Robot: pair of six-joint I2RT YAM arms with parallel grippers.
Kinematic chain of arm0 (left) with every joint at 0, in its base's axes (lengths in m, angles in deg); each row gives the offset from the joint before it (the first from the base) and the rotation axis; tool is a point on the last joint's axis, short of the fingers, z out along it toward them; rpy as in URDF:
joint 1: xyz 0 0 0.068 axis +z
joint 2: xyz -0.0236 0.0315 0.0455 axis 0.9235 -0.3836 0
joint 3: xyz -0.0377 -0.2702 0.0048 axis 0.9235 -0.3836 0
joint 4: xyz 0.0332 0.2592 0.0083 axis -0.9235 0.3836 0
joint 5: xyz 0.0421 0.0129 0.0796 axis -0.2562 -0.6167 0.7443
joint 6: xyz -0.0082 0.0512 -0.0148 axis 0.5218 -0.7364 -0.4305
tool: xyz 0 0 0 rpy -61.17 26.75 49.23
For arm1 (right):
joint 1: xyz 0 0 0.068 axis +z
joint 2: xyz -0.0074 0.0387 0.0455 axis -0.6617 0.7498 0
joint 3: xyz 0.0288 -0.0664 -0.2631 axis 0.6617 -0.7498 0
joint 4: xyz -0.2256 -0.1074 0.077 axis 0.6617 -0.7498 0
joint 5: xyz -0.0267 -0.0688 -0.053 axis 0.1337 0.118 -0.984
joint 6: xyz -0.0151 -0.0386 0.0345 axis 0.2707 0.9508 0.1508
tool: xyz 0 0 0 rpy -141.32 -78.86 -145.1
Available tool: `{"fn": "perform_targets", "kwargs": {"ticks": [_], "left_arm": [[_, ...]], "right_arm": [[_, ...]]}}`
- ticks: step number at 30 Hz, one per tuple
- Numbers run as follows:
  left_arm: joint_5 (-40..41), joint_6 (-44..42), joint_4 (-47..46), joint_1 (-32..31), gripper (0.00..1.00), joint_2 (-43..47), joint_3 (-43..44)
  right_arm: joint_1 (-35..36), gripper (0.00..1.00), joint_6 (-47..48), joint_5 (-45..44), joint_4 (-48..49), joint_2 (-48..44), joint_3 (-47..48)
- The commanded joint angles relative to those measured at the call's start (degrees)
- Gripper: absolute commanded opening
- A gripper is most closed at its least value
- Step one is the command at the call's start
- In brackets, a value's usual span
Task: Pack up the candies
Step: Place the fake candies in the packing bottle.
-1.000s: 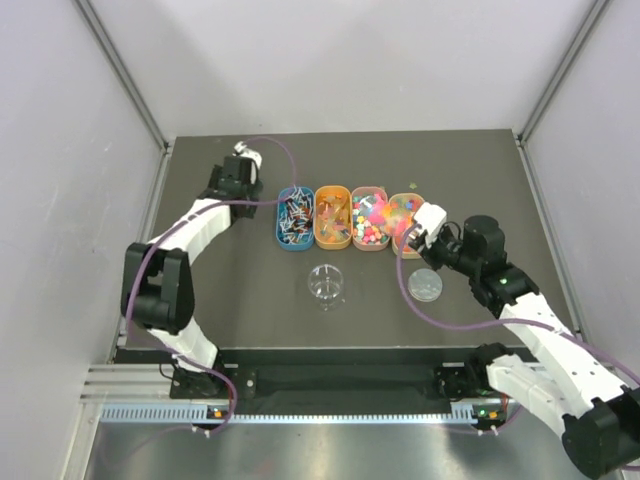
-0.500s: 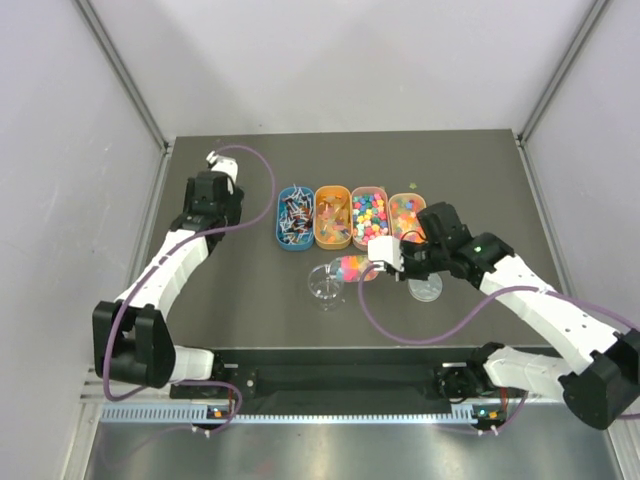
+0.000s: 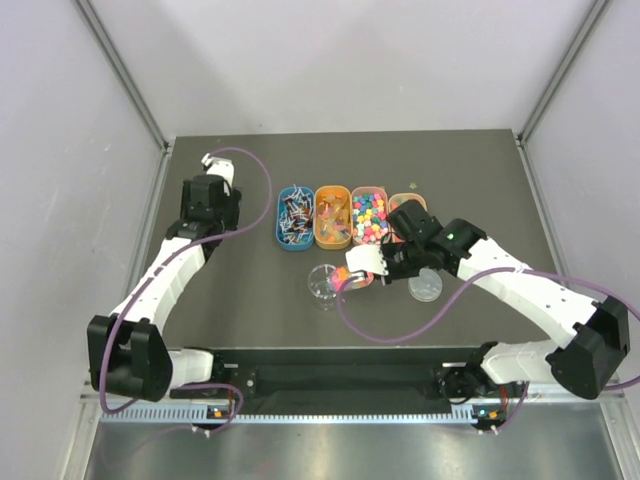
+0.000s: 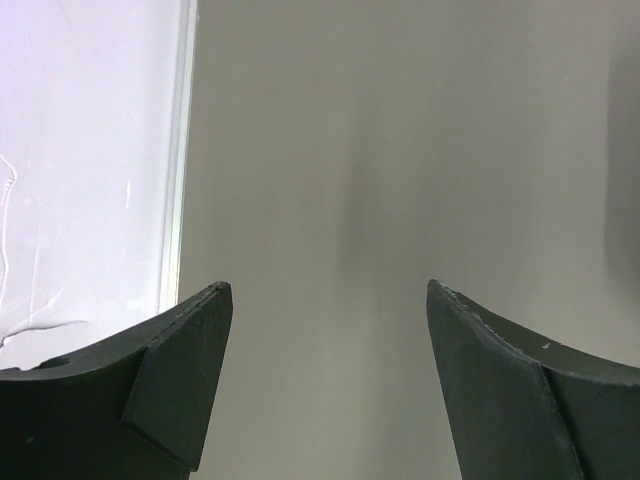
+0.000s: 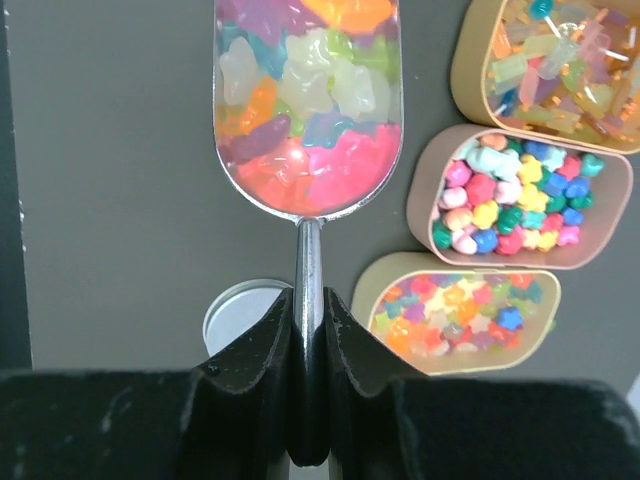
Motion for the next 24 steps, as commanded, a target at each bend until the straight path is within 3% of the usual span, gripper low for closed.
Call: {"fn": "perform_targets", "kwargs": {"ticks": [1, 24], "left_arm": [[-0.8, 1.5, -3.0, -0.1, 0.83, 2.4, -1.4], [-1.8, 3.0, -7.2, -0.1, 0.83, 3.8, -7.3]], "right_arm": [[2.1, 0.00, 0.6, -3.3, -2.7, 0.9, 6.4], [5.5, 0.00, 1.6, -10.0, -10.9, 6.0, 14.3]]}}
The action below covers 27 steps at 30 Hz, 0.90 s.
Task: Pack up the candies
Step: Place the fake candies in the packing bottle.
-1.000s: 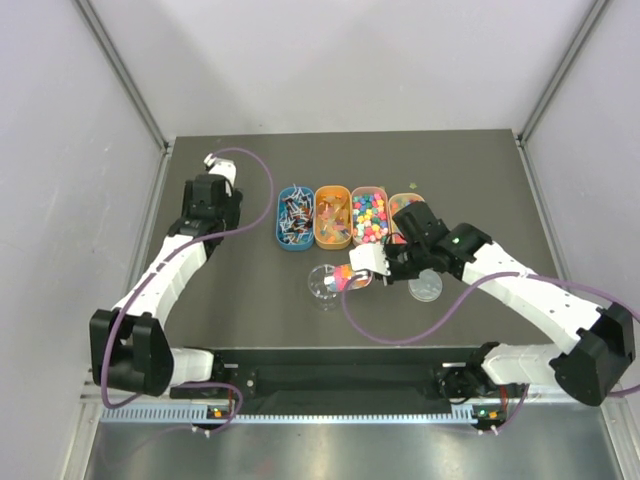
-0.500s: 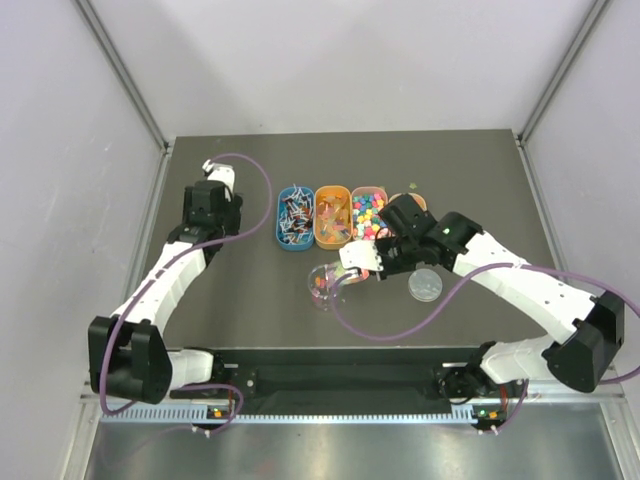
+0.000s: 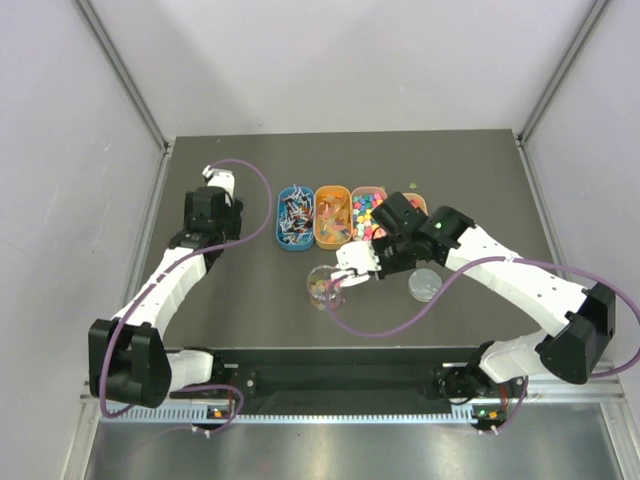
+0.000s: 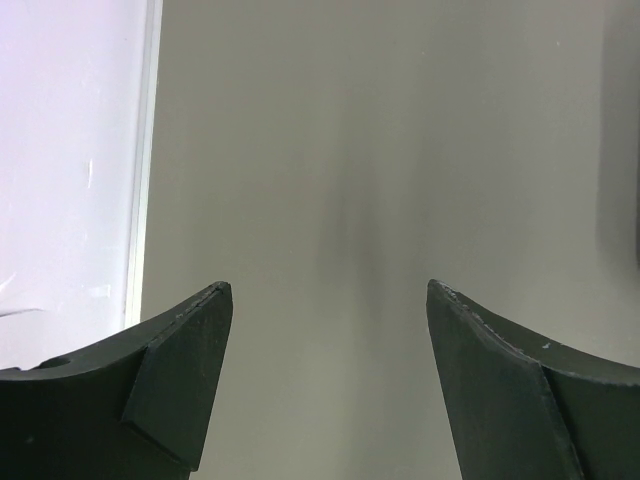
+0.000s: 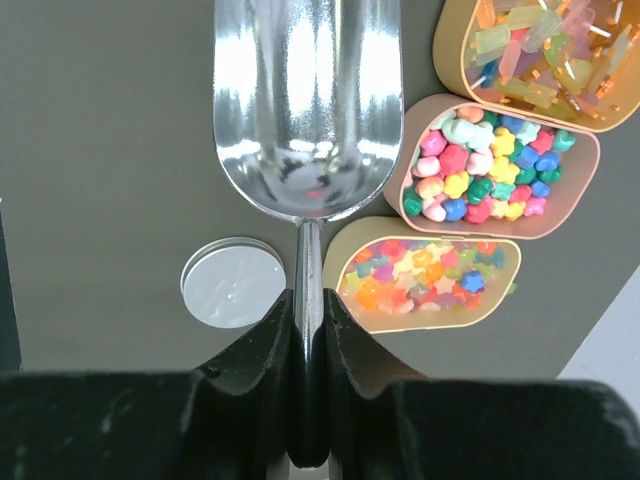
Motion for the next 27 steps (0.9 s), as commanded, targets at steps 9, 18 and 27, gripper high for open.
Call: {"fn": "perform_targets", "kwargs": {"ticks": [9, 18, 27], "left_arm": [[-6.3, -3.5, -7.7, -0.1, 0.86, -5.4, -0.4], [-10.7, -4.7, -6.6, 0.9, 0.00, -24.7, 15.1], [-20.3, -1.7, -0.4, 0.3, 0.00, -37.9, 26.7]], "right_arm": [[-2.4, 0.00, -8.9, 0.3, 5.3, -1.9, 3.1], [-13.8, 0.00, -32.3, 2.7, 21.3, -5.8, -1.6], [-21.9, 0.00, -51.1, -1.2, 23.4, -6.8, -5.5]]}}
